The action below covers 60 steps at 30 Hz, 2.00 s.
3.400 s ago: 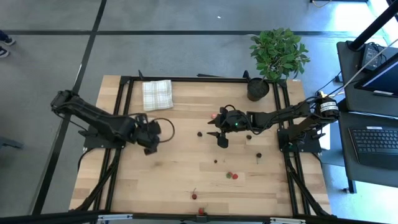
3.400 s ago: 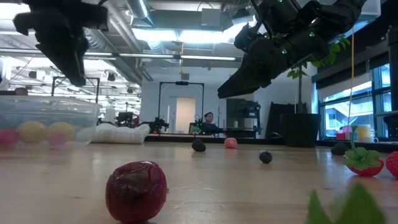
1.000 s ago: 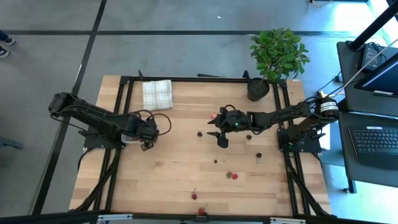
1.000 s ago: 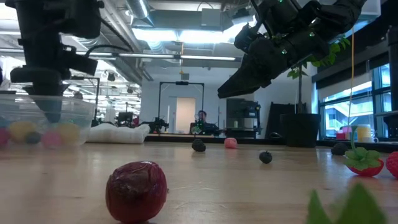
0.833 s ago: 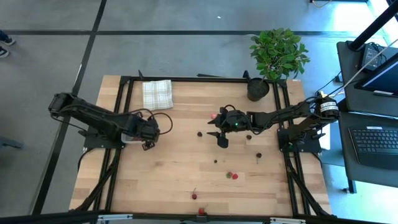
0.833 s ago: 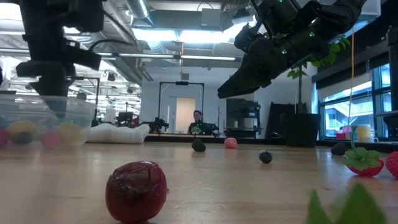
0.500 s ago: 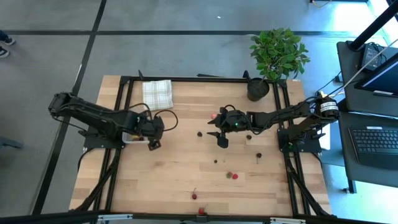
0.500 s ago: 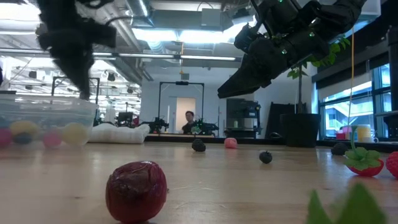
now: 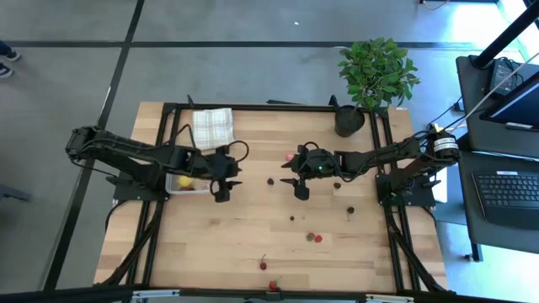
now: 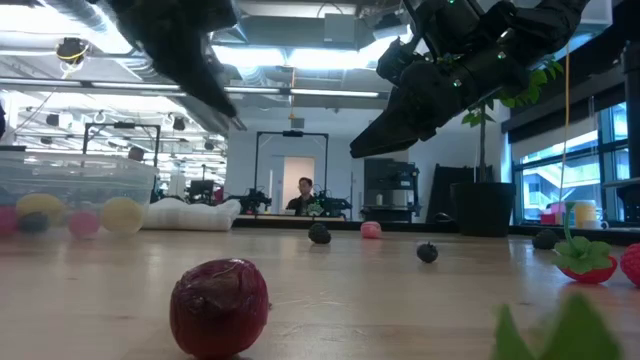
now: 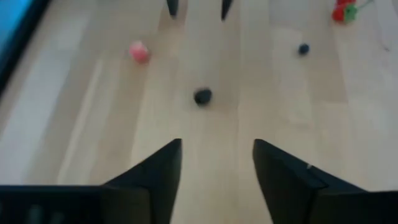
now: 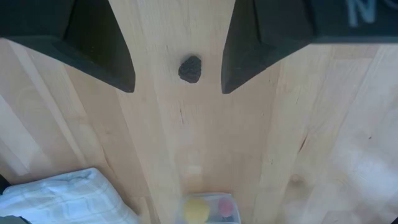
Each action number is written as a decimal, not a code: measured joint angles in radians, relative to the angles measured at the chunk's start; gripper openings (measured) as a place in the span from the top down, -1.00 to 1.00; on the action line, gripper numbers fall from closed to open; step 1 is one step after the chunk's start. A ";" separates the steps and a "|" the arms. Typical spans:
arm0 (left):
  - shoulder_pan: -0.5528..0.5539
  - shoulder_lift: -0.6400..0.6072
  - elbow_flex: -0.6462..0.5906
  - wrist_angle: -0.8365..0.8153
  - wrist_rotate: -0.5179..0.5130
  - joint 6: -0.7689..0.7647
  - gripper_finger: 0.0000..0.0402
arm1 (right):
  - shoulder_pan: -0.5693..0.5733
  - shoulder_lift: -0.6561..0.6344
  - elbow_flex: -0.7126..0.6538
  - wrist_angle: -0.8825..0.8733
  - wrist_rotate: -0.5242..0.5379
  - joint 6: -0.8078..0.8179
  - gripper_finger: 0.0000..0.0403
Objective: Pick and placing Produce into tupperware
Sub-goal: Put the left black berry into the transparent bin
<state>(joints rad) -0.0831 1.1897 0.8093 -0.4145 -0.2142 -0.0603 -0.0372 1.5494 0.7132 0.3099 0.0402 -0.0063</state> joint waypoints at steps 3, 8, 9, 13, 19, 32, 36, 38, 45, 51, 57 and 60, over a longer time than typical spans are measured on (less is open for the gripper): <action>0.033 0.025 0.000 0.075 0.000 0.067 -0.15 | 0.000 0.000 0.000 0.000 0.000 -0.002 -0.19; 0.077 0.112 0.002 0.268 -0.001 0.083 -0.26 | 0.000 0.000 0.000 0.000 0.000 -0.003 -0.19; 0.084 0.133 0.002 0.295 0.000 0.098 -0.26 | 0.000 0.000 0.000 0.000 0.000 -0.003 -0.19; 0.118 0.233 0.001 0.402 0.058 0.133 -0.24 | 0.000 0.000 0.000 0.000 0.000 -0.003 -0.19; 0.144 0.386 0.001 0.519 0.149 0.202 -0.26 | 0.000 0.000 0.000 -0.001 0.000 -0.003 -0.19; 0.157 0.599 0.000 0.730 0.187 0.221 -0.25 | 0.000 0.000 0.000 -0.001 0.000 -0.004 -0.19; 0.158 0.642 0.000 0.755 0.187 0.201 -0.25 | 0.000 0.000 0.000 -0.001 0.000 -0.005 -0.19; 0.158 0.658 0.000 0.755 0.188 0.199 -0.25 | 0.000 0.000 0.000 -0.001 0.000 -0.004 -0.19; 0.158 0.687 0.000 0.761 0.187 0.177 -0.17 | 0.000 0.000 0.000 0.001 0.000 -0.006 -0.19; 0.158 0.690 0.000 0.761 0.187 0.173 -0.07 | 0.000 -0.018 0.000 0.023 0.016 -0.014 -0.19; 0.158 0.690 0.000 0.765 0.183 0.172 0.03 | -0.010 -0.091 -0.012 -0.044 0.044 -0.026 -0.19; 0.158 0.690 0.000 0.766 0.182 0.172 0.07 | -0.020 -0.154 -0.069 -0.031 0.045 -0.022 -0.19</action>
<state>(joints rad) 0.0746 1.8793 0.8093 0.3515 -0.0322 0.1115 -0.0574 1.3954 0.6440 0.2787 0.0850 -0.0286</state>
